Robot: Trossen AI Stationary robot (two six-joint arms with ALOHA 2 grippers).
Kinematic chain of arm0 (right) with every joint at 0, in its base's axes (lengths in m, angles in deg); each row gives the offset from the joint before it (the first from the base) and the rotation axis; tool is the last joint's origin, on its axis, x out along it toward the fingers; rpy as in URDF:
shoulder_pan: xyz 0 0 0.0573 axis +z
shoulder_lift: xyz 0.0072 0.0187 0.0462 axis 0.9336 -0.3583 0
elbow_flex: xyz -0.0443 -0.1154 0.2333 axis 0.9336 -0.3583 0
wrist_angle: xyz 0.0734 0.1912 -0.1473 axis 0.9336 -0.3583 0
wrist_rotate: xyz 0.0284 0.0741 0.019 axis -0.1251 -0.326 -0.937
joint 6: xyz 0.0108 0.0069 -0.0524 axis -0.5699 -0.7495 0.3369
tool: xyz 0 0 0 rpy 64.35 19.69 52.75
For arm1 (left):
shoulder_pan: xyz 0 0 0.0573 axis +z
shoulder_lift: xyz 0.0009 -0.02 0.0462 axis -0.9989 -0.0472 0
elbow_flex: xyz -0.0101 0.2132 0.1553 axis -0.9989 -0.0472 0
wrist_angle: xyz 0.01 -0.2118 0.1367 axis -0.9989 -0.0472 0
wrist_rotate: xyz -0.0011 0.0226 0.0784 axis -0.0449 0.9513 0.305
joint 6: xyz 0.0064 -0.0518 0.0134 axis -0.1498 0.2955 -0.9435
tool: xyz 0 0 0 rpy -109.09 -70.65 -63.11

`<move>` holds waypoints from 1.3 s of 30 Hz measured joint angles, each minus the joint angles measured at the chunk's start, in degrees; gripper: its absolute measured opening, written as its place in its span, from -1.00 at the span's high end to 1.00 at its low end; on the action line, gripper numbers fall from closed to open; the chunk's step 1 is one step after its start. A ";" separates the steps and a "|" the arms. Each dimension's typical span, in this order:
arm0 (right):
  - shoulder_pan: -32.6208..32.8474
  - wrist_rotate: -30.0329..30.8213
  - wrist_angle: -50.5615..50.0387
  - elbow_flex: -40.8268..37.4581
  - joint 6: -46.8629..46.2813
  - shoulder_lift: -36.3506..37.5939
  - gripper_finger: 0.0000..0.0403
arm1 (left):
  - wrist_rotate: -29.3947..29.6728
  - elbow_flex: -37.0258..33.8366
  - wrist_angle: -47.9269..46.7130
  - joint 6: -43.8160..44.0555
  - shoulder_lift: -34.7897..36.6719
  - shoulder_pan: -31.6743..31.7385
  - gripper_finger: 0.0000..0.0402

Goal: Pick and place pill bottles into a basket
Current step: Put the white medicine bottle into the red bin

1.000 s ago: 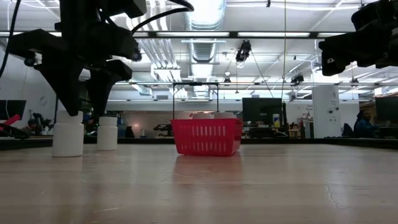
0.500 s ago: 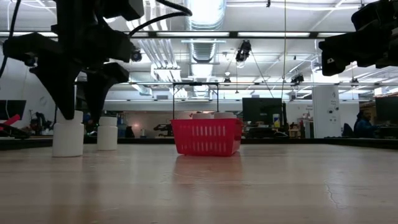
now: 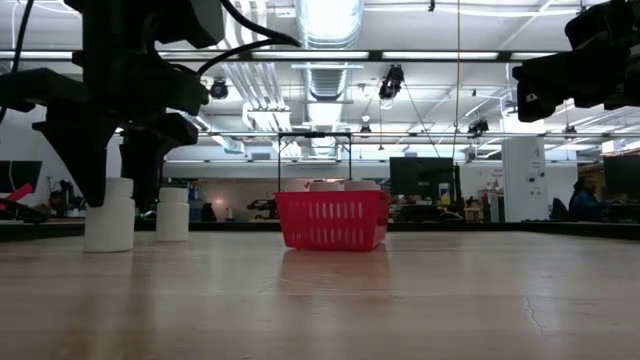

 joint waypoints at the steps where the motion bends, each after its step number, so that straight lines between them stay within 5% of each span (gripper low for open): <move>1: 0.02 -0.02 0.00 0.00 0.06 0.00 0.71 | -0.01 0.00 -0.01 -0.02 0.00 0.00 -0.16; 9: 0.00 0.00 0.00 0.00 0.04 0.00 0.71 | -0.02 -0.05 -0.41 -0.02 0.00 0.01 -0.14; 23: 0.00 0.00 0.00 0.00 0.04 0.00 0.71 | 0.22 -0.02 -0.76 -0.04 0.03 0.02 0.29; 39: 0.00 -0.01 0.00 0.00 0.05 0.00 0.71 | 0.09 0.34 -1.26 -1.35 0.01 0.02 0.31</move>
